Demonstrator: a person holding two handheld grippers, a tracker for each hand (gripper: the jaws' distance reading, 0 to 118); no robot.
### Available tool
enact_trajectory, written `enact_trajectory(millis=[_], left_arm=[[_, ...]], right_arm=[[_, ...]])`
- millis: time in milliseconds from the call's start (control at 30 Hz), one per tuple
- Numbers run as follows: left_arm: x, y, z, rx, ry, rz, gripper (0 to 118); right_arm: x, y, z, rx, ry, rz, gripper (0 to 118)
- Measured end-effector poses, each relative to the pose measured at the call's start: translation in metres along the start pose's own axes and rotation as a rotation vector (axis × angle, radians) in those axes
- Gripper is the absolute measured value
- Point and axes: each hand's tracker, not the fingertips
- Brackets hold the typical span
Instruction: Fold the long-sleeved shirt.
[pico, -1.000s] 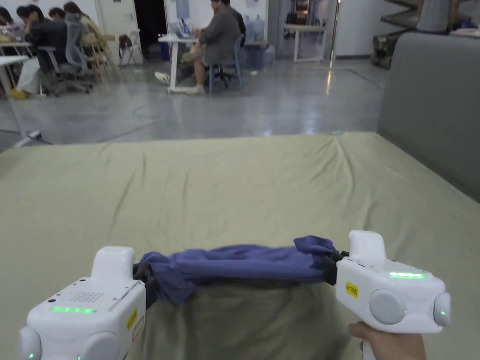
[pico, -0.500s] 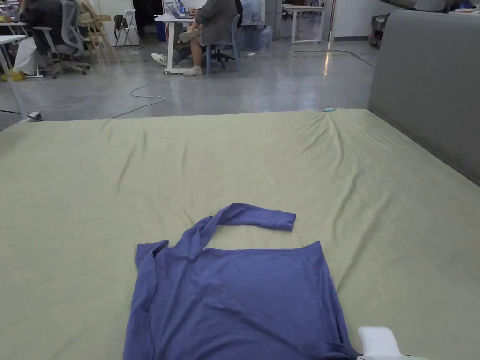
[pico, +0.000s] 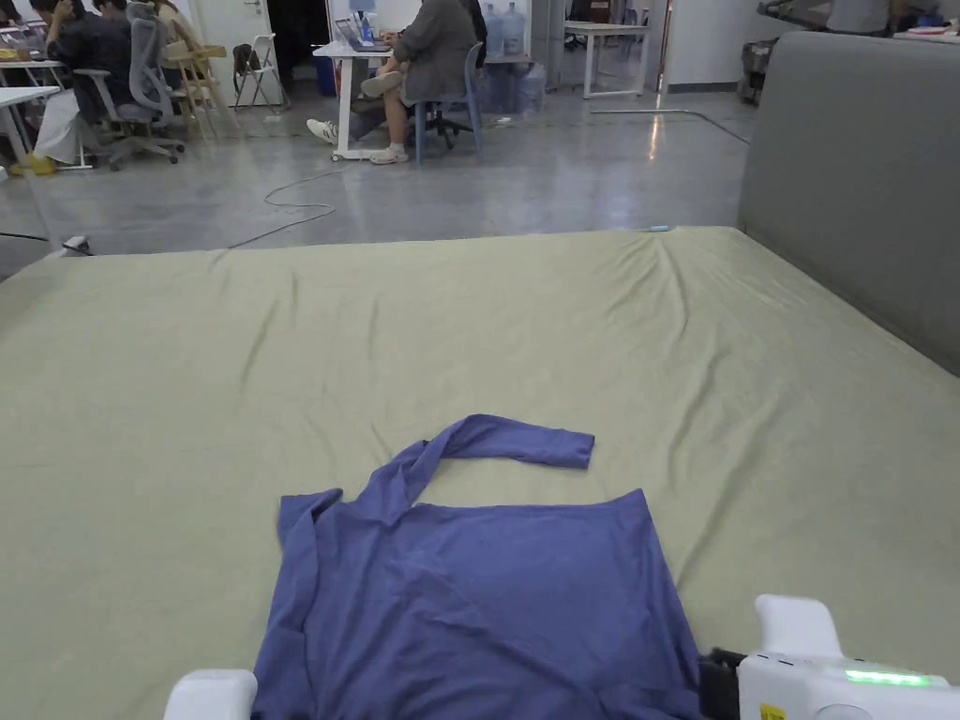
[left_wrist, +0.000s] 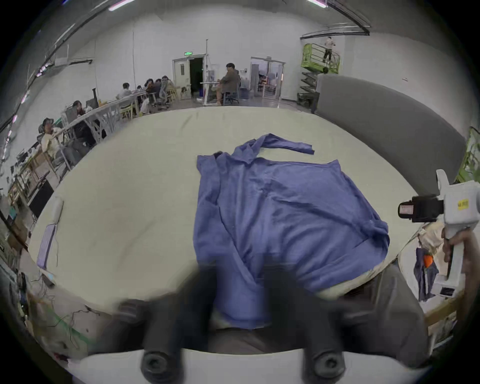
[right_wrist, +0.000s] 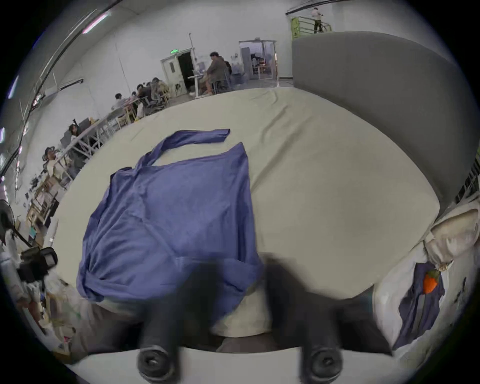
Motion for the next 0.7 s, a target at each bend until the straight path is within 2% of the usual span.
enact_trajectory(millis=[33, 67, 200, 300, 333, 367, 400, 433, 633, 667, 700], left_arm=[[0.002, 0.004, -0.007, -0.008, 0.002, -0.002, 0], [0.003, 0.008, -0.010, -0.010, 0.005, 0.003, 0], [0.005, 0.054, -0.034, 0.000, -0.048, -0.034, 0], [0.010, 0.106, -0.070, 0.024, -0.097, -0.037, 3], [0.010, 0.123, -0.090, 0.034, -0.093, -0.048, 24], [0.011, 0.138, -0.111, 0.028, -0.093, -0.075, 59], [0.011, 0.152, -0.138, -0.001, -0.066, -0.110, 103], [0.011, 0.164, -0.161, -0.031, -0.043, -0.148, 117], [0.002, 0.181, -0.270, -0.165, 0.008, -0.288, 117], [-0.003, 0.179, -0.281, -0.200, 0.014, -0.287, 115], [-0.006, 0.178, -0.290, -0.195, 0.023, -0.286, 104]], right_arm=[[-0.005, 0.001, -0.006, -0.010, -0.051, 0.024, 0], [-0.009, -0.002, -0.010, -0.003, -0.087, 0.044, 0], [-0.019, 0.008, -0.025, -0.018, -0.004, 0.035, 0], [-0.024, 0.019, -0.035, -0.022, -0.006, 0.058, 0], [-0.025, 0.024, -0.038, -0.022, -0.001, 0.060, 0], [-0.024, 0.029, -0.039, -0.025, 0.006, 0.061, 0], [-0.025, 0.032, -0.044, -0.031, 0.018, 0.056, 0], [-0.026, 0.033, -0.049, -0.035, 0.025, 0.051, 0], [-0.025, 0.047, -0.069, -0.069, 0.030, 0.039, 0], [-0.024, 0.048, -0.074, -0.075, 0.030, 0.036, 0], [-0.024, 0.049, -0.079, -0.080, 0.026, 0.037, 0]])
